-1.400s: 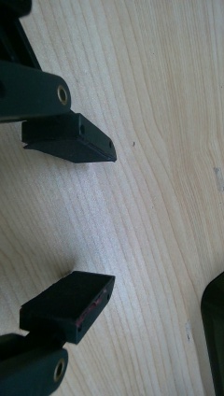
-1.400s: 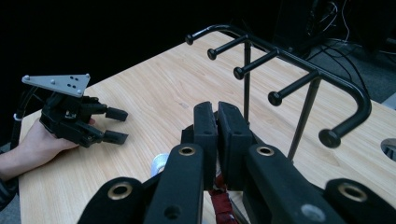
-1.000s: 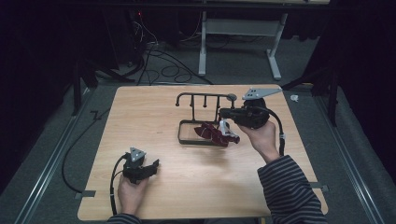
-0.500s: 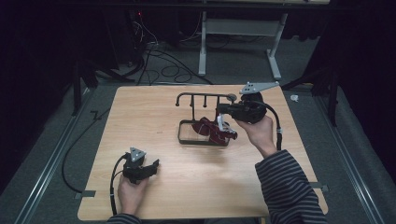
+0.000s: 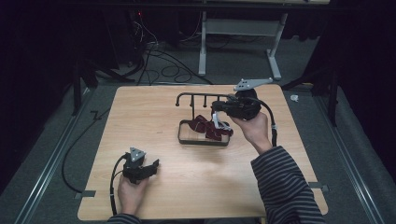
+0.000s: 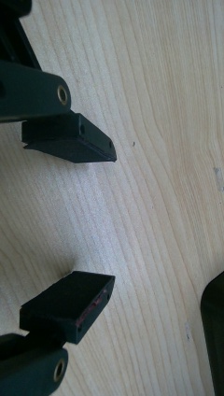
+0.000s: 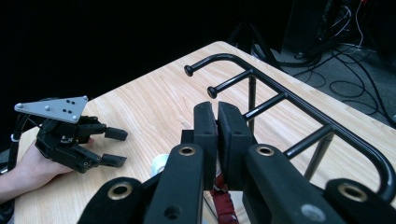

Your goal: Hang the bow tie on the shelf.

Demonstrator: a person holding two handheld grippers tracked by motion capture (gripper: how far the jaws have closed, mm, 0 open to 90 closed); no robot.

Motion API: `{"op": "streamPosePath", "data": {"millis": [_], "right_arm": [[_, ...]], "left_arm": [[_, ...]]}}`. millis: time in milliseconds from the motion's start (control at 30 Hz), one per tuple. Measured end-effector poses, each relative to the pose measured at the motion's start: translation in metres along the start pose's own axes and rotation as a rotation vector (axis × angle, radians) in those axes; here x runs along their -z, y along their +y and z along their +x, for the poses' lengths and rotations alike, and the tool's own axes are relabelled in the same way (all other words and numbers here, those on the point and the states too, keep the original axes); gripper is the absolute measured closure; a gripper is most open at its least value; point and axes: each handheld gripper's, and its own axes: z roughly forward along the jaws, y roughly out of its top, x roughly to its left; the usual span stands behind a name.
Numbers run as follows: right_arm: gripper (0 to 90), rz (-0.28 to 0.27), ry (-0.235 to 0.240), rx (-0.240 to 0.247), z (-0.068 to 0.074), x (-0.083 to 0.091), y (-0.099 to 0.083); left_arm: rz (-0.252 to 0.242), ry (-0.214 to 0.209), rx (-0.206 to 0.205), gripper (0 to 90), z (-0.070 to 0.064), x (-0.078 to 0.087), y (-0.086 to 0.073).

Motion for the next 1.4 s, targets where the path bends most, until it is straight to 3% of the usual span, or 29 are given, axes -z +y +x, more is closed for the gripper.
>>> {"op": "streamPosePath", "data": {"millis": [767, 1400], "right_arm": [[88.4, 0.027, 0.053, -0.013, -0.006, -0.029, 0.008], [88.4, 0.026, 0.055, -0.032, -0.015, -0.041, 0.02]], "left_arm": [[-0.003, -0.003, 0.006, 34.6, 0.0, 0.0, 0.0], [-0.002, -0.006, 0.008, 34.6, 0.001, 0.0, 0.0]]}}
